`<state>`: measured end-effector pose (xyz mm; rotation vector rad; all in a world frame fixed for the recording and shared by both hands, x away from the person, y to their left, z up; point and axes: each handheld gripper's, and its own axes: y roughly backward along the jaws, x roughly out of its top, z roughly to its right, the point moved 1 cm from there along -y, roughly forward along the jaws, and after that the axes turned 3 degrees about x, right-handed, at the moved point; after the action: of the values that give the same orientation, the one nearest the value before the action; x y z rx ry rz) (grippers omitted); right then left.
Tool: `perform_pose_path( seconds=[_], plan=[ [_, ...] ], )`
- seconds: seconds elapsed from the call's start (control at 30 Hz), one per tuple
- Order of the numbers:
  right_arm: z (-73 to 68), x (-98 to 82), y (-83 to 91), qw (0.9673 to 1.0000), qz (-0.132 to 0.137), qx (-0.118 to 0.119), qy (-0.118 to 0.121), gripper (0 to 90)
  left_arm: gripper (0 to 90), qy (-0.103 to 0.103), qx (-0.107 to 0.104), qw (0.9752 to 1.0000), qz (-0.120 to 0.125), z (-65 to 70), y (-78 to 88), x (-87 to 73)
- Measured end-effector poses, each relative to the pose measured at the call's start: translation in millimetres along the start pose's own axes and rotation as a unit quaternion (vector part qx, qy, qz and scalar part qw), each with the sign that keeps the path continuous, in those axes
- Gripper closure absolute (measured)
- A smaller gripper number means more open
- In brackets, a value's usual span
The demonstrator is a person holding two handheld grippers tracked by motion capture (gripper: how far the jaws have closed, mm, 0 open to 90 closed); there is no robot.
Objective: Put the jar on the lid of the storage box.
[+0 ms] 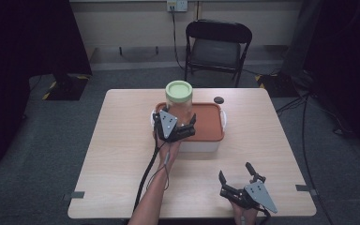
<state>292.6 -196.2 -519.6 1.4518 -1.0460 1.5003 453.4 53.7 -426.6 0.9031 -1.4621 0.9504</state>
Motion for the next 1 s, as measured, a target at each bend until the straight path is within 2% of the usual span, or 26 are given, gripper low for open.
perform_pose_path(
  seconds=[0.33,1.0],
  plan=[
    [0.0,0.0,0.1,1.0000,0.001,0.000,0.000,1.2,0.0,0.005,0.000,1.0000,0.001,-0.1,2.1,1.9],
    [0.1,0.0,0.1,1.0000,0.000,-0.001,0.000,1.2,0.0,0.003,-0.005,1.0000,-0.001,-1.4,8.0,2.9]
  ],
)
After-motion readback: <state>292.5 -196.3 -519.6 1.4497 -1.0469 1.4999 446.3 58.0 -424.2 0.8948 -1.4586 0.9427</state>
